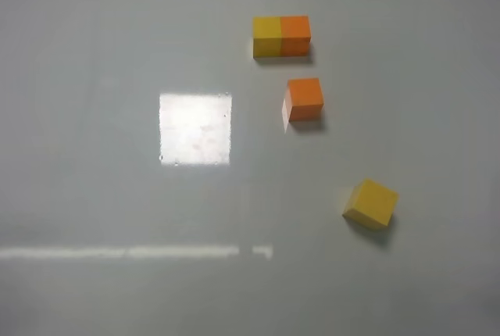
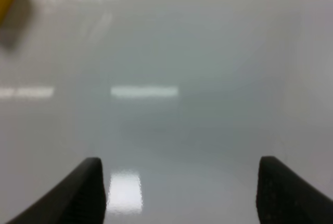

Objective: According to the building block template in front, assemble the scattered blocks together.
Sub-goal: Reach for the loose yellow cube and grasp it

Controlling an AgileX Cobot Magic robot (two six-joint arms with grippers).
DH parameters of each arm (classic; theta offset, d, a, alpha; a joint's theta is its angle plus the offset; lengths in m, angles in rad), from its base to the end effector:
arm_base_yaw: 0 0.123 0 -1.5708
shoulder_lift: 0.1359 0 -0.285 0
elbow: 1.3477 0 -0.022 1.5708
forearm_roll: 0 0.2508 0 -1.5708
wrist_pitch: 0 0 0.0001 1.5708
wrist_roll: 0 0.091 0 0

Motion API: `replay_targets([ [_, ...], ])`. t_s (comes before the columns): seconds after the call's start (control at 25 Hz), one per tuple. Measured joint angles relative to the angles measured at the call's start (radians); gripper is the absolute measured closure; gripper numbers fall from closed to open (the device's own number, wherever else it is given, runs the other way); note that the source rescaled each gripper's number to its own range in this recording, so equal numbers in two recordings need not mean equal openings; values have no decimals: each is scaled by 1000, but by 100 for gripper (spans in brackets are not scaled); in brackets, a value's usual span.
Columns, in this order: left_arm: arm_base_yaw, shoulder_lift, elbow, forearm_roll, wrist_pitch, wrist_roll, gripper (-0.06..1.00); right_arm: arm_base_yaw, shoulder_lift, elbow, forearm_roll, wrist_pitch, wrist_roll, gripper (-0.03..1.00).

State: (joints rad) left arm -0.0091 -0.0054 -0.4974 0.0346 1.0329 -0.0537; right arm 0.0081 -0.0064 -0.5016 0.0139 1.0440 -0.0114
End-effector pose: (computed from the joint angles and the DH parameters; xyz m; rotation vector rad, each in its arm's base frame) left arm -0.0042 0.0027 0.2789 -0.0460 2.0127 0.0012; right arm -0.0053 0.0011 0.2791 -0.0203 2.0195 0.0145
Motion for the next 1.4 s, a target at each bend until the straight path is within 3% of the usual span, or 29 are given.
replay_targets([
  [0.24,149,0,0,13,1,0,18,0,0,0,0,0,0,41],
  [1.4,157,0,0,16,1,0,18,0,0,0,-3,0,1,41],
])
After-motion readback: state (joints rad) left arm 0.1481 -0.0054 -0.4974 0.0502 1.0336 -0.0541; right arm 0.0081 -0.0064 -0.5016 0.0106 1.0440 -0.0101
